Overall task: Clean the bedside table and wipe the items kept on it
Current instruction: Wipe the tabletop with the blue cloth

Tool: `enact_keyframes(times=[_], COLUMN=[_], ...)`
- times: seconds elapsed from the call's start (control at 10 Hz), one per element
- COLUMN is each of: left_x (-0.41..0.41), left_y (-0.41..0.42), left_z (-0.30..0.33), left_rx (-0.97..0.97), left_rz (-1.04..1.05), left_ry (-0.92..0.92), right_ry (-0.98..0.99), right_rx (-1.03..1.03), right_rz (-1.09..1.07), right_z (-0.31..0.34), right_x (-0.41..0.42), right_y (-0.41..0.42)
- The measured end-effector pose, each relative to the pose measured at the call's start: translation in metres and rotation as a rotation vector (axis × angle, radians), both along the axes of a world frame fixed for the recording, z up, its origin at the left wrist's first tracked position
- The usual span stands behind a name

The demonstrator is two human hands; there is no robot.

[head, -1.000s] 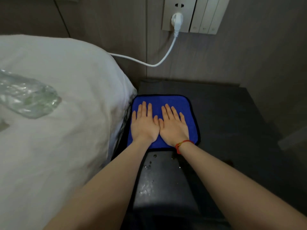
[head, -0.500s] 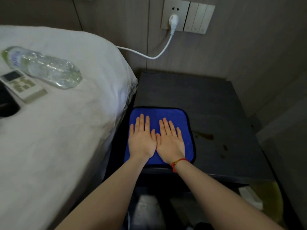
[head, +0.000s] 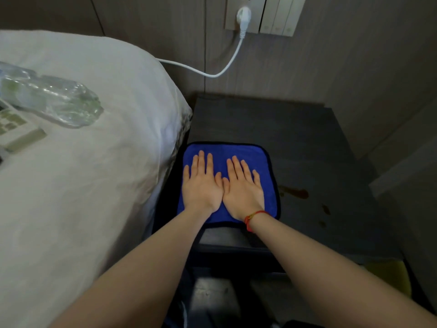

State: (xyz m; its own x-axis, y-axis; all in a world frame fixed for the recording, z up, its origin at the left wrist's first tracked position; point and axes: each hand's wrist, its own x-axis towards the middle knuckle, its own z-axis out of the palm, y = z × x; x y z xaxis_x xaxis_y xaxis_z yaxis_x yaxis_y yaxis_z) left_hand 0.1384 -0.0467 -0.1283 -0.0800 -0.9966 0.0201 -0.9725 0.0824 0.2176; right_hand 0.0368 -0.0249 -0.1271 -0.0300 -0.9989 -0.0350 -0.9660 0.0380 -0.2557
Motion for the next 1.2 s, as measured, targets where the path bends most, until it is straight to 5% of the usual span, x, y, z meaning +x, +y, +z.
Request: enact_keyframes(times=[0.7,1.2], left_x=[-0.047,-0.045], left_y=[-0.237,-0.214], left_z=[0.000,0.002], left_rx=[-0.027,-0.015], left_rz=[-0.020,-0.049], left_ry=[-0.040,-0.037], right_ry=[0.002,0.006], right_rx=[-0.016,-0.028], right_rz=[-0.007,-0.012], right_z=[0.005,0.004], right_x=[-0.047,-0.045], right_y=[-0.233,-0.209])
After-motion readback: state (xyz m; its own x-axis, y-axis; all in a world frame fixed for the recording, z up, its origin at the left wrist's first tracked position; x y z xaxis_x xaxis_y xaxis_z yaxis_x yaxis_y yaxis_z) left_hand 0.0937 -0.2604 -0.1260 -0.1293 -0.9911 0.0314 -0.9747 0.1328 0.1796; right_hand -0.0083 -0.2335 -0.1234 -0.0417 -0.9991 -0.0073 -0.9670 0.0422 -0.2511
